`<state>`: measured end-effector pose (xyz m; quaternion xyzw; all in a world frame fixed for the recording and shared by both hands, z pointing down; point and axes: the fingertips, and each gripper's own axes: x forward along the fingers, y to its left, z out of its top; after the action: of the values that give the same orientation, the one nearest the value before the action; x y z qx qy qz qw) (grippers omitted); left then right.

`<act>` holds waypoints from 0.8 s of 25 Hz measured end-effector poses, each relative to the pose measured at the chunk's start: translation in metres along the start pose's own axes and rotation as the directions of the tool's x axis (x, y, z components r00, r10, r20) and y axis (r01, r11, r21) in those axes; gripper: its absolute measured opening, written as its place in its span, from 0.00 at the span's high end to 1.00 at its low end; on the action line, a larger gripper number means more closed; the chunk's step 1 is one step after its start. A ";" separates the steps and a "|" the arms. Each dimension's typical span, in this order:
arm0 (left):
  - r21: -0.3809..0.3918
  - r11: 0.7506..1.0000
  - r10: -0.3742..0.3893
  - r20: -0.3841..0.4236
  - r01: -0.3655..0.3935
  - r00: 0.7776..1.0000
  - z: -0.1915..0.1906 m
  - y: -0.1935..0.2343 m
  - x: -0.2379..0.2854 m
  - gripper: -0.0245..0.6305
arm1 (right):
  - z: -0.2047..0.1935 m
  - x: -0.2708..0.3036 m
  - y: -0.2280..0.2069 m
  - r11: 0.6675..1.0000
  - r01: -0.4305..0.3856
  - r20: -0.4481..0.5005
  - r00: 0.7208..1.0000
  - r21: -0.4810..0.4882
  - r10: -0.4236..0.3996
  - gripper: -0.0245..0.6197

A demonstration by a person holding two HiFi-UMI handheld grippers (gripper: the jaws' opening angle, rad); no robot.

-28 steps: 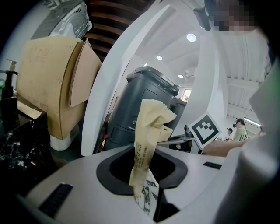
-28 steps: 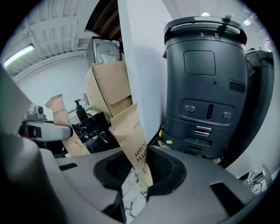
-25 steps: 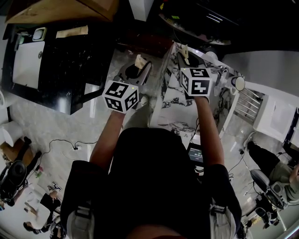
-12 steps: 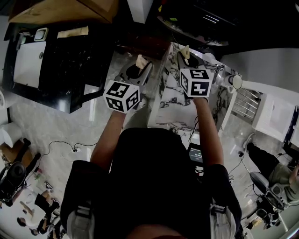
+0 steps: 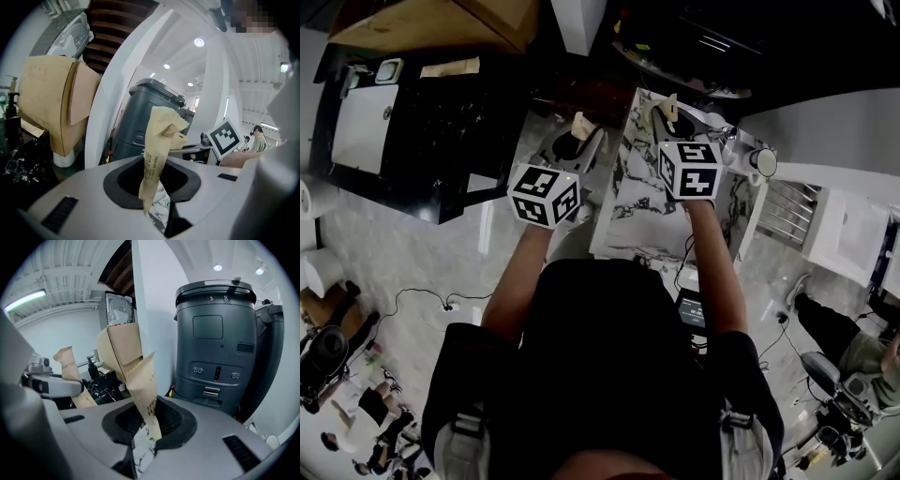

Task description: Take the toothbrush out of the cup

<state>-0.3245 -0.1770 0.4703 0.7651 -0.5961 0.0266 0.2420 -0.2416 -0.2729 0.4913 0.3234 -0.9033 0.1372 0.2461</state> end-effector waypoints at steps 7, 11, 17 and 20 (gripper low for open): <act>0.025 1.000 0.009 0.030 -0.010 1.000 0.010 -0.022 -0.006 0.82 | 0.011 -0.028 -0.006 1.000 0.000 0.053 0.999 -0.001 0.000 0.84; 0.041 0.999 0.007 0.040 -0.008 0.999 0.012 -0.040 -0.008 0.82 | 0.016 -0.046 -0.008 1.000 -0.005 0.085 0.996 0.000 0.005 0.84; 0.060 0.998 -0.002 0.057 -0.001 0.998 0.016 -0.065 -0.012 0.82 | 0.019 -0.071 -0.012 1.000 -0.011 0.120 0.993 0.008 0.010 0.84; 0.059 0.998 -0.002 0.070 -0.002 0.998 0.019 -0.075 -0.013 0.82 | 0.019 -0.083 -0.012 1.000 -0.017 0.127 0.992 0.009 0.016 0.84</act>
<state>-0.2641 -0.1601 0.4239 0.7723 -0.6033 0.0175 0.1984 -0.1852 -0.2474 0.4320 0.3251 -0.9191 0.1231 0.1856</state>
